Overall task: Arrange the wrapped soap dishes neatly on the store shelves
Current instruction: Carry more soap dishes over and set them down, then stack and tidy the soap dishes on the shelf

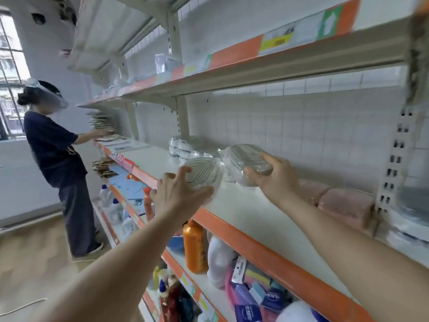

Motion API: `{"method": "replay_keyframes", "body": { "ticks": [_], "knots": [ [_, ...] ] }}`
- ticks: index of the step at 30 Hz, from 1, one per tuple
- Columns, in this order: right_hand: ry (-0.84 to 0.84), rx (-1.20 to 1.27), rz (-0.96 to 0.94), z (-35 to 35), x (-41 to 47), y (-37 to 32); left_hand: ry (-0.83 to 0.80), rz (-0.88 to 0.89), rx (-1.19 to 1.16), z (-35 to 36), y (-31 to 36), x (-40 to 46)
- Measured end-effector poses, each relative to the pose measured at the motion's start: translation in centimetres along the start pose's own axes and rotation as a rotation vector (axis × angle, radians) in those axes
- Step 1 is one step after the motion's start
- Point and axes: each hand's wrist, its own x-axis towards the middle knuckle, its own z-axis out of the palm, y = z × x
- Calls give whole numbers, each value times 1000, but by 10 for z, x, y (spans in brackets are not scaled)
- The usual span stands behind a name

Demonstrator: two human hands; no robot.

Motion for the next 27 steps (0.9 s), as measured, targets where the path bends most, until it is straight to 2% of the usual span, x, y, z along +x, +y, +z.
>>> {"method": "replay_keyframes", "body": {
  "ticks": [7,14,18,22,27],
  "knots": [
    [72,-87,18,88,97,4,-28,45,-12,52,-56,146],
    [273,-171,156,192,189,21,-123,245,-48,114,-98,310],
    [367,-165,252,226,234,20,-206,365,-42,142,-102,387],
    [410,-238,340,245,258,21,-164,498,29,171,-92,439],
    [415,-342,396,262,275,24,-233,641,203,191,-83,464]
  ]
}}
